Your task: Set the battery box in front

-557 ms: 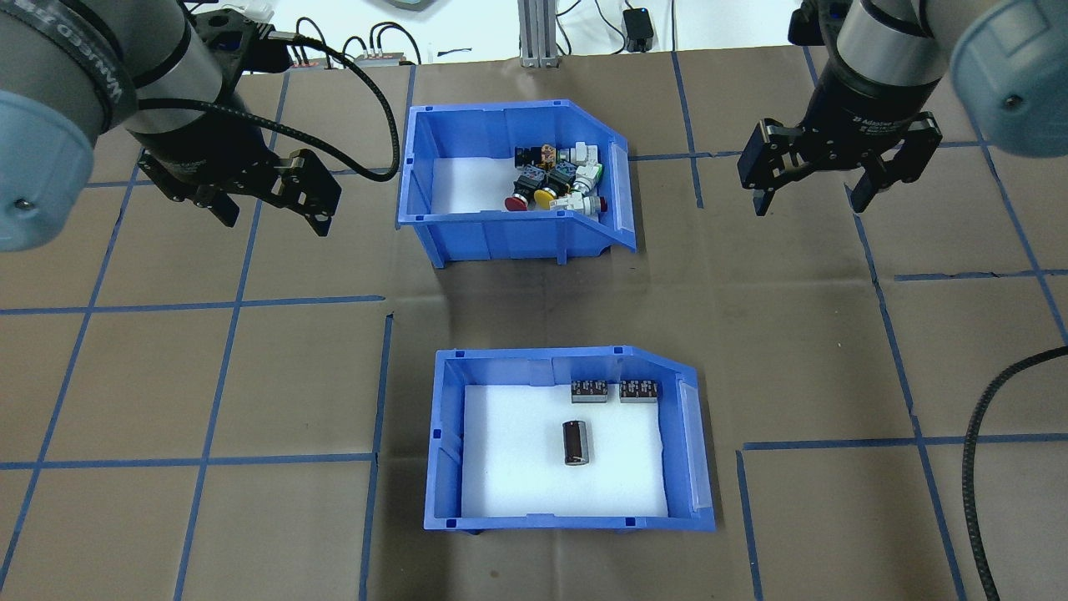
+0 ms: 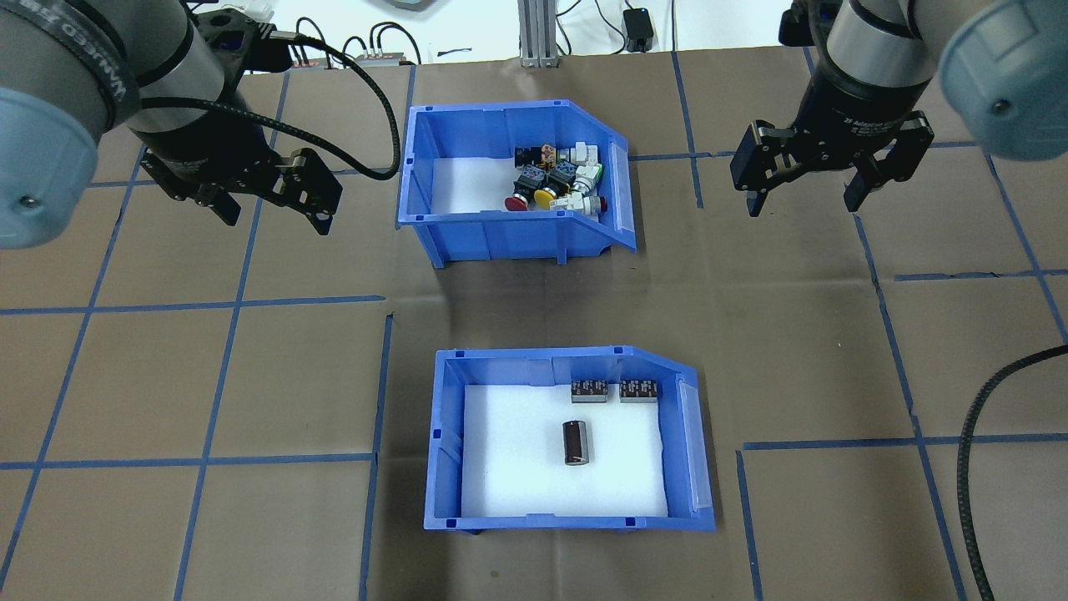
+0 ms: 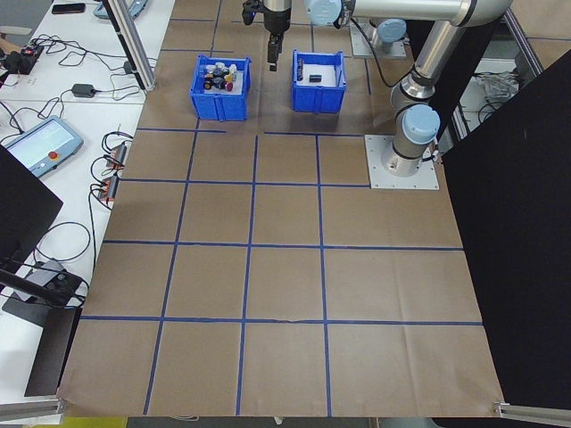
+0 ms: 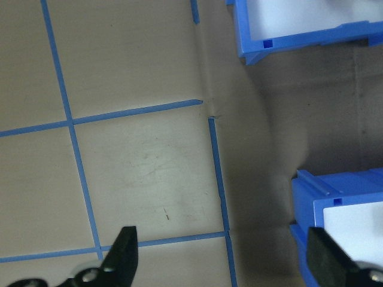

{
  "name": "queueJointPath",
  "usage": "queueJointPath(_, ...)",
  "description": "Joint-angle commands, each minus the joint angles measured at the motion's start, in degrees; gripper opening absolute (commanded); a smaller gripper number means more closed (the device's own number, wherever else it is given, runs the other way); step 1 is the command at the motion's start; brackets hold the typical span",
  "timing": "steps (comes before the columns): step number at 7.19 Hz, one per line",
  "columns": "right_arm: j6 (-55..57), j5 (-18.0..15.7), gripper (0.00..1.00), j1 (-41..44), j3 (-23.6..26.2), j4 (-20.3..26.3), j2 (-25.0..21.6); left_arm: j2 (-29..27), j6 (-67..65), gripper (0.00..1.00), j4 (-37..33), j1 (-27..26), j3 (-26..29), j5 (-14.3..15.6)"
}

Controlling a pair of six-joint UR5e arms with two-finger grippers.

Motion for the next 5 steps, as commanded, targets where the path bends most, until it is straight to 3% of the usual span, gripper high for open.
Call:
queueJointPath(1,-0.09,-0.23,1.0,0.06,-0.02,-0.03,-0.15,0.23,0.0,1.0,0.01,-0.16,0.03,-0.09)
queueJointPath(4,-2.44,0.38,1.0,0.14,-0.1,0.15,0.11,-0.47,-0.97,1.0,0.36,-0.34,-0.14,-0.01)
queueJointPath(5,-9.68,0.38,1.0,0.32,-1.06,-0.03,0.37,-0.82,-1.23,1.0,0.54,-0.34,-0.32,-0.09)
